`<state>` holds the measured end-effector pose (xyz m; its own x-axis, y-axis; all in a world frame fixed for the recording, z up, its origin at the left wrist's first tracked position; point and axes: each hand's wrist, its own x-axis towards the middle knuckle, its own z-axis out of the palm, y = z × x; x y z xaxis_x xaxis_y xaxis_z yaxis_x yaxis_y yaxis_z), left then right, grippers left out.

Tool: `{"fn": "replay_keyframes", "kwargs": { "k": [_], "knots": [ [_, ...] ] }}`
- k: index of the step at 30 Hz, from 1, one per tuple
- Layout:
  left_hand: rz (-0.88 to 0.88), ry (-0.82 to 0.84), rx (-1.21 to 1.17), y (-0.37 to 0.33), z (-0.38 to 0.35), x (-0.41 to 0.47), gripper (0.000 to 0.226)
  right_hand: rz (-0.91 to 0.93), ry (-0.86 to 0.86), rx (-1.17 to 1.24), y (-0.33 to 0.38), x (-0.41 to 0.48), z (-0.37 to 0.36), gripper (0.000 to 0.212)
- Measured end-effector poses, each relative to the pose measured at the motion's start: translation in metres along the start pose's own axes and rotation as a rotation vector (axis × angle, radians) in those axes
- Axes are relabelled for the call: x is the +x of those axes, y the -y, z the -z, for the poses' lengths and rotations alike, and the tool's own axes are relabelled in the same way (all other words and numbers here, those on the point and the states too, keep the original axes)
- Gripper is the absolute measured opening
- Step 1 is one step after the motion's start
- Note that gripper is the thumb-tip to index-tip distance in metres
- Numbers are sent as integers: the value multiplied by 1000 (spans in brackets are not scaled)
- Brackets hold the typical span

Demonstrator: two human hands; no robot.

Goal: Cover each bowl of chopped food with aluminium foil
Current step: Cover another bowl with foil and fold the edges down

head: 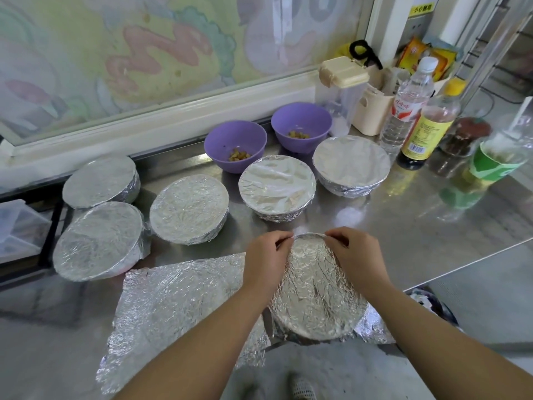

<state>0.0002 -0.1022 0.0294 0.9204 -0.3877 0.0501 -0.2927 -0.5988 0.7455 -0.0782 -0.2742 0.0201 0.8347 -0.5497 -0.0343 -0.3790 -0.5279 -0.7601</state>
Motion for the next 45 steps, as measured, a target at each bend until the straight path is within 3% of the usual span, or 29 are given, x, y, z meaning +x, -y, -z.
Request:
{"fn": "replay_keyframes", "kwargs": {
  "k": [11, 14, 16, 19, 25, 37, 41, 45],
  "knots": [
    [5, 0, -45, 5, -6, 1, 17, -15, 36, -27, -1, 4, -1, 8],
    [-4, 5, -37, 5, -5, 0, 19, 94, 53, -198, 10, 10, 2, 25],
    [4, 17, -34, 5, -4, 1, 22, 214, 155, -229, 28, 21, 1, 28],
    [22, 46, -20, 4, -3, 1, 26, 320, 395, -266, 43, 38, -7, 16],
    [39, 73, 11, 4, -5, 0, 23, 377, 504, -379, 43, 52, -9, 16],
    [107, -28, -58, 3, -8, -9, 17, 488, 498, -338, 41, 49, -15, 17],
    [207, -84, -139, 4, -6, -19, 18, 396, 358, -265, 40, 49, -3, 27],
    [100, -50, -94, -1, 3, -12, 30, 292, 330, -273, 31, 46, 5, 21]
  ]
}}
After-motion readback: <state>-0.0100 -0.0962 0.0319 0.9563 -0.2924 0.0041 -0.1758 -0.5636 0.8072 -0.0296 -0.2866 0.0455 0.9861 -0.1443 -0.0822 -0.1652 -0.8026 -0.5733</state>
